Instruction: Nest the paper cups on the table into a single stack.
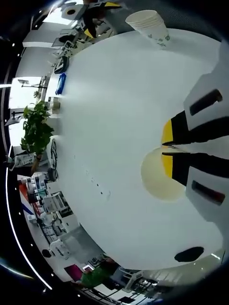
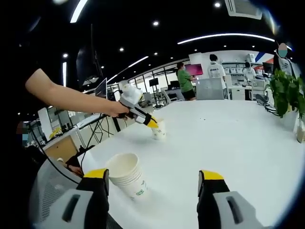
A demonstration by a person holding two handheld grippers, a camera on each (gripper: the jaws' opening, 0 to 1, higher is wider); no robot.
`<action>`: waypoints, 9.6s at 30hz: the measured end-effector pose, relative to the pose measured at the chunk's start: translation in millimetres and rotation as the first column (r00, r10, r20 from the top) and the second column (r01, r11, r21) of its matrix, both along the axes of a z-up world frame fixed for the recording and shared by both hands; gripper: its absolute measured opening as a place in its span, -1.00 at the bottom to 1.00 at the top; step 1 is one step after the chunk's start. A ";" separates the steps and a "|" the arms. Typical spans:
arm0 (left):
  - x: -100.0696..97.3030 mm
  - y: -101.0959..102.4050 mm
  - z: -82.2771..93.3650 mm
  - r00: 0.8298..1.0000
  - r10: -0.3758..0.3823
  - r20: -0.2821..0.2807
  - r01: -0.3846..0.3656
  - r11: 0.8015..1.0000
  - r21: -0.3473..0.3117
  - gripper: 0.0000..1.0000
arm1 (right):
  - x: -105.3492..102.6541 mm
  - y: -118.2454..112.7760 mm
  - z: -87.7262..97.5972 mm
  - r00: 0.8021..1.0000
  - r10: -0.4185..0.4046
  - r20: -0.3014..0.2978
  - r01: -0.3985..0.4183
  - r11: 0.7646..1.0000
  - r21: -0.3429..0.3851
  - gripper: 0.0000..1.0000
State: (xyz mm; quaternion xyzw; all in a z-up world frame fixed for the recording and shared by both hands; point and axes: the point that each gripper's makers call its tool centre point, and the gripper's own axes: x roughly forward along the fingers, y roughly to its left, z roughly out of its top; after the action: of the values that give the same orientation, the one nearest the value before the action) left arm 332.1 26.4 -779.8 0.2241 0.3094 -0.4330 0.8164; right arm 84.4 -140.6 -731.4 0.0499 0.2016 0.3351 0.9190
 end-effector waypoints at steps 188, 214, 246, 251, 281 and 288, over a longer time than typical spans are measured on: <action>-251.8 -72.7 45.7 0.901 -0.434 0.007 0.434 0.899 -0.058 -0.60 | -13.8 64.3 -8.3 0.953 0.303 0.020 -0.299 0.948 -0.106 -0.37; -246.6 -63.8 45.1 0.908 -0.418 0.022 0.418 0.905 -0.074 -0.33 | -15.0 65.0 -15.9 0.944 0.329 0.002 -0.325 0.935 -0.140 -0.07; -258.0 -80.3 -2.4 0.903 -0.430 -0.023 0.422 0.895 -0.144 -0.09 | -11.9 73.1 -23.7 0.938 0.345 -0.011 -0.343 0.927 -0.152 -0.08; -253.5 -85.2 -3.6 0.912 -0.410 -0.003 0.404 0.898 -0.176 -0.12 | -11.4 74.5 -24.2 0.940 0.340 -0.011 -0.338 0.930 -0.147 -0.09; -249.7 -84.3 -11.8 0.918 -0.394 0.035 0.394 0.904 -0.166 -0.20 | -6.2 83.6 -24.4 0.950 0.313 0.002 -0.310 0.940 -0.142 -0.12; -240.0 -84.1 -4.1 0.919 -0.392 0.049 0.395 0.904 -0.166 -0.20 | 2.7 83.6 -16.2 0.950 0.312 0.019 -0.306 0.941 -0.141 -0.12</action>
State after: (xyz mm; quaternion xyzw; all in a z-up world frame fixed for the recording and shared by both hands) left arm 92.1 -57.7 -783.8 0.2132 0.2134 -0.6124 0.7307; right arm 87.1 -57.0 -747.7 -0.0521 0.2104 0.4615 0.8603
